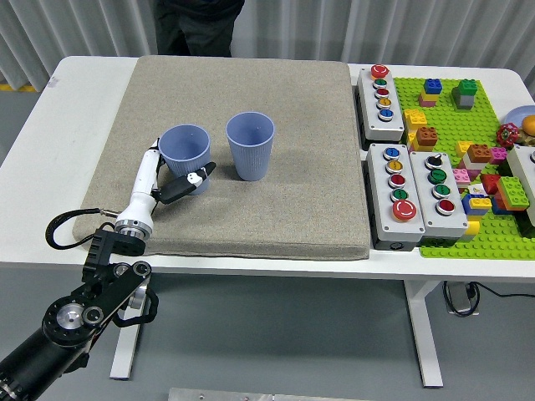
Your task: Pick cup pour cup place
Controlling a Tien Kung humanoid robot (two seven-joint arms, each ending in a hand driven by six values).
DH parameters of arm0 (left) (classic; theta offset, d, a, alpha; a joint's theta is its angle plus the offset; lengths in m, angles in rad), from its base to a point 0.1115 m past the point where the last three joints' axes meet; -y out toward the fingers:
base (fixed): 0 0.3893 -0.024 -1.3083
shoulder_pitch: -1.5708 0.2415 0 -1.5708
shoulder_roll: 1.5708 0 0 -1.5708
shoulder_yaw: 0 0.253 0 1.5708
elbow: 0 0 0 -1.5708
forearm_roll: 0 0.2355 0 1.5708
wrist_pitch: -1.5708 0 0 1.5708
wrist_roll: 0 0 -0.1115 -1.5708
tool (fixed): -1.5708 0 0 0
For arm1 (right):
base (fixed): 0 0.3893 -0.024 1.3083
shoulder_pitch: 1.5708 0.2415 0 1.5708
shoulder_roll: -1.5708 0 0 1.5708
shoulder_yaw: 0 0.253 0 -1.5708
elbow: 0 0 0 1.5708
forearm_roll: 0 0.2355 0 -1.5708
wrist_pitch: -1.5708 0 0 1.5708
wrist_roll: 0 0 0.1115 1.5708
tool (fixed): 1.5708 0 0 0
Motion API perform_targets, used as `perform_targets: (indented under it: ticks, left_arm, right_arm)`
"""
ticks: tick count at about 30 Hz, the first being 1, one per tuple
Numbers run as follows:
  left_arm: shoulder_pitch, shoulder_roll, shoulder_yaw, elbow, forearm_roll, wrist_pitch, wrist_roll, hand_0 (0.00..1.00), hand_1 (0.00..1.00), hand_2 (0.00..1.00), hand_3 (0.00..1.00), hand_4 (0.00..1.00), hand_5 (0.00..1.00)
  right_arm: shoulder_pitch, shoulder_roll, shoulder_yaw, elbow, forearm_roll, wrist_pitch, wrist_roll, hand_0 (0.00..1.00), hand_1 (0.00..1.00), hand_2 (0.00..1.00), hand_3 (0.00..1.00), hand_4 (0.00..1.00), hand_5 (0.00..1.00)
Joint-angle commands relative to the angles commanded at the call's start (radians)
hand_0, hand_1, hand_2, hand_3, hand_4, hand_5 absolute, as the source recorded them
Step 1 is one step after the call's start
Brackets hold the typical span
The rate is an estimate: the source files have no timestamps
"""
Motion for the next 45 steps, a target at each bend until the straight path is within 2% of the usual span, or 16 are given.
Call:
perform_targets:
  ticks: [4,5,10,11,22,23,35,39,45]
  left_arm:
    - [0.003,0.000,0.004,0.000,-0.003,0.012,-0.003,0.675,0.657,0.753,0.787,0.911,0.362]
    - [0.003,0.000,0.004,0.000,-0.004,0.013,-0.004,0.634,0.592,0.671,0.698,0.901,0.353]
    - [0.006,0.000,0.006,0.002,-0.017,0.033,-0.012,0.634,0.592,0.671,0.698,0.901,0.353]
    - [0.006,-0.001,0.008,0.003,-0.018,0.037,-0.014,0.554,0.532,0.592,0.627,0.873,0.318]
    - [0.006,-0.001,0.012,0.002,-0.021,0.041,-0.019,0.537,0.521,0.588,0.623,0.871,0.317]
    - [0.006,-0.001,0.013,0.000,-0.020,0.042,-0.020,0.486,0.498,0.572,0.608,0.865,0.307]
    - [0.014,0.003,0.007,-0.028,-0.001,0.054,-0.023,0.463,0.485,0.562,0.594,0.854,0.294]
    - [0.013,0.014,-0.004,-0.057,0.059,0.053,-0.007,0.467,0.479,0.556,0.591,0.852,0.296]
    - [-0.021,0.066,-0.003,-0.096,0.217,0.041,0.046,0.468,0.476,0.552,0.577,0.836,0.276]
  right_arm:
    - [-0.002,0.000,0.001,0.000,-0.003,0.000,-0.001,0.674,0.613,0.561,0.557,0.002,0.229]
    - [-0.002,0.000,0.001,0.000,-0.003,0.000,-0.002,0.674,0.613,0.561,0.557,0.002,0.229]
    - [-0.005,0.000,0.002,0.000,-0.007,0.001,-0.003,0.674,0.613,0.561,0.557,0.002,0.229]
    - [-0.006,0.000,0.002,0.000,-0.007,0.001,-0.003,0.674,0.613,0.560,0.557,0.002,0.228]
    - [-0.004,0.000,0.002,0.001,-0.009,0.002,-0.005,0.674,0.613,0.559,0.557,0.002,0.228]
    - [-0.004,0.000,0.002,0.001,-0.009,0.002,-0.005,0.674,0.613,0.561,0.557,0.002,0.228]
    - [-0.003,0.000,0.002,0.000,-0.007,0.003,-0.004,0.673,0.613,0.560,0.557,0.002,0.228]
    - [-0.003,-0.001,0.002,0.000,-0.005,0.003,-0.002,0.674,0.613,0.559,0.557,0.002,0.226]
    - [0.000,-0.004,-0.002,-0.001,0.006,0.002,0.003,0.674,0.613,0.560,0.556,0.002,0.225]
